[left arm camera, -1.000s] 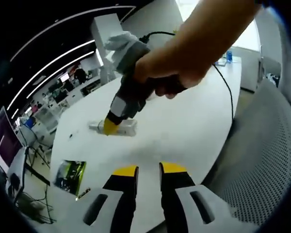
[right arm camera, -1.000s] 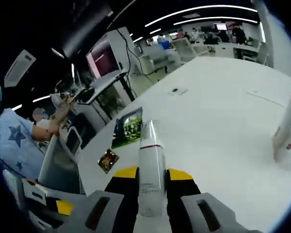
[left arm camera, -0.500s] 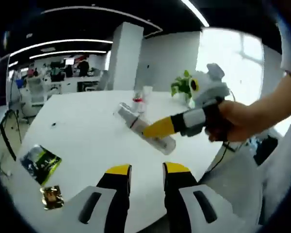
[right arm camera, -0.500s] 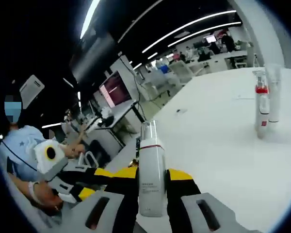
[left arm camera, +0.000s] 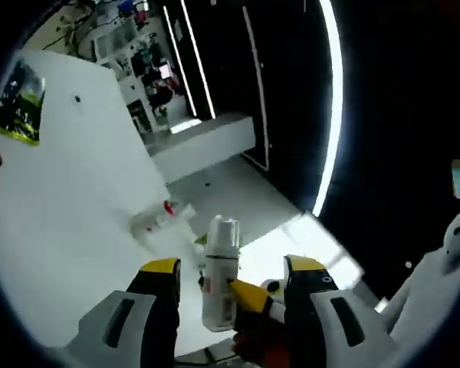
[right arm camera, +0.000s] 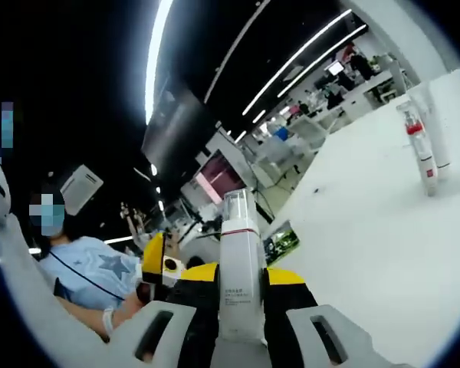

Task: Arrange the skincare products in the storage area until every visible bottle or jar stands upright without overlapping.

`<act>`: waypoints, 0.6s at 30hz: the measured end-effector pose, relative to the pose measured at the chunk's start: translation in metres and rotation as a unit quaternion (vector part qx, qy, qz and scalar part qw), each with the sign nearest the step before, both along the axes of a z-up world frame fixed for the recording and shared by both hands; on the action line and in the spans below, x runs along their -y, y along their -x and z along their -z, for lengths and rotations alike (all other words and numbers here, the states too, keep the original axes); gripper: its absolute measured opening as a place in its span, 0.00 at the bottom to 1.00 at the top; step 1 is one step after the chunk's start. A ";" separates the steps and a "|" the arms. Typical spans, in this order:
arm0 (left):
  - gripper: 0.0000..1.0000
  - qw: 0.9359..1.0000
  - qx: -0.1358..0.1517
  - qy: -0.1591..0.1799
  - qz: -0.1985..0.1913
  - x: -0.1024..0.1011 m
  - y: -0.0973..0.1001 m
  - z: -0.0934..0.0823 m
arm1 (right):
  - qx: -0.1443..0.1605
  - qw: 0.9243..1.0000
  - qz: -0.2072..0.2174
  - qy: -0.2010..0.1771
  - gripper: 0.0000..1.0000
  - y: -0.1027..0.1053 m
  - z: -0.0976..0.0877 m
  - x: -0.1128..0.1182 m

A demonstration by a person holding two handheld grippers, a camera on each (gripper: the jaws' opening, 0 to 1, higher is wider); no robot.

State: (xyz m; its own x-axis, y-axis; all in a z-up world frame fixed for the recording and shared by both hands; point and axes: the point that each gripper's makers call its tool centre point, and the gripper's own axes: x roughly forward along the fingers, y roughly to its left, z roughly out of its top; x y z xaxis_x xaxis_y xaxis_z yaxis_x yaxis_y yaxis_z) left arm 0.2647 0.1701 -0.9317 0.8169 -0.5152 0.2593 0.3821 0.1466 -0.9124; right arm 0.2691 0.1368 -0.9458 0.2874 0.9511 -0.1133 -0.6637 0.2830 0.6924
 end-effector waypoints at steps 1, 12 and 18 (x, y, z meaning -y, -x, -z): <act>0.44 1.000 0.000 -0.007 0.007 0.002 0.000 0.002 | -0.003 1.000 -0.006 -0.006 0.14 0.003 -0.002 0.000; 0.33 0.997 0.020 -0.015 0.073 0.024 0.011 -0.001 | -0.081 0.989 -0.108 -0.059 0.14 0.042 -0.008 -0.017; 0.18 0.997 0.017 0.023 0.066 0.015 0.012 -0.006 | -0.106 0.984 -0.132 -0.057 0.14 0.049 -0.007 -0.018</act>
State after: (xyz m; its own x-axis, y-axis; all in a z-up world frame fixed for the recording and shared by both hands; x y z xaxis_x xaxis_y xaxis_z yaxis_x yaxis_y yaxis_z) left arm 0.2528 0.1552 -0.9257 0.7331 -0.6041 0.3123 0.4268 0.0511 -0.9029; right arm 0.2199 0.1544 -0.9389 0.0093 0.9995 -0.0317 -0.5402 0.0317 0.8409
